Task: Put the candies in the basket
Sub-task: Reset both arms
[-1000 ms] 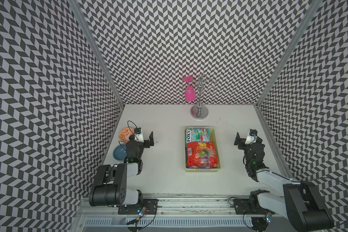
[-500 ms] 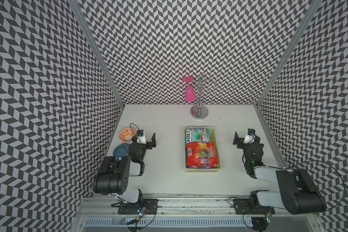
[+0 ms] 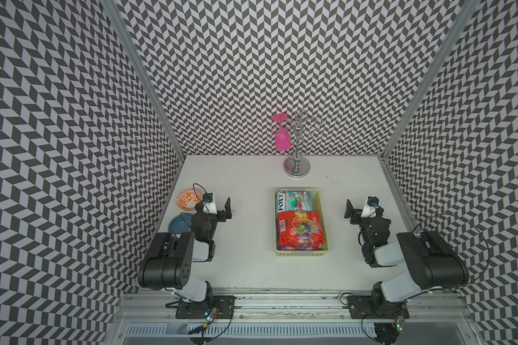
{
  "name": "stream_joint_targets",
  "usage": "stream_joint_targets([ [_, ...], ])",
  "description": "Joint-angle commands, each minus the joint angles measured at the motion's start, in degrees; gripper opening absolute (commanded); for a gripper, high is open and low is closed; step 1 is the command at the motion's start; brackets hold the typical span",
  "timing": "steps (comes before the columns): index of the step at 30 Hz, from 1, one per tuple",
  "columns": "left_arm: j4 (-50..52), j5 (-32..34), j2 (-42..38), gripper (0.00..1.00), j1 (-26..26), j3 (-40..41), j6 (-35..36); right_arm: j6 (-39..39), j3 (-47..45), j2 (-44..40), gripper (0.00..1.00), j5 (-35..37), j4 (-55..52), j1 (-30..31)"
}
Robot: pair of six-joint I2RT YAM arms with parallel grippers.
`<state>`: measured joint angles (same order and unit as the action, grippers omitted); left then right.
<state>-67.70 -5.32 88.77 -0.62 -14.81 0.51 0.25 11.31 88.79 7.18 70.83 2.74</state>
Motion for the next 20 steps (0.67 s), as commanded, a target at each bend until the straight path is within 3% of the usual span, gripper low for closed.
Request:
stream_joint_targets([
  [1,-1.6,0.4,-0.2,0.99,0.2,-0.7,0.5,1.4,2.8,-1.1,0.99,2.2,1.4,-0.2],
  [4,-1.7,0.4,-0.2,0.99,0.2,-0.7,0.5,1.0,0.0,1.2,0.99,2.3,9.4,-0.1],
  [10,-1.7,0.4,-0.2,0.99,0.2,-0.7,0.5,0.7,3.4,-1.2,0.99,1.6,0.0,0.0],
  [20,-1.6,0.4,-0.2,0.99,0.2,-0.7,0.5,0.8,3.1,-0.7,0.99,1.7,1.7,0.0],
])
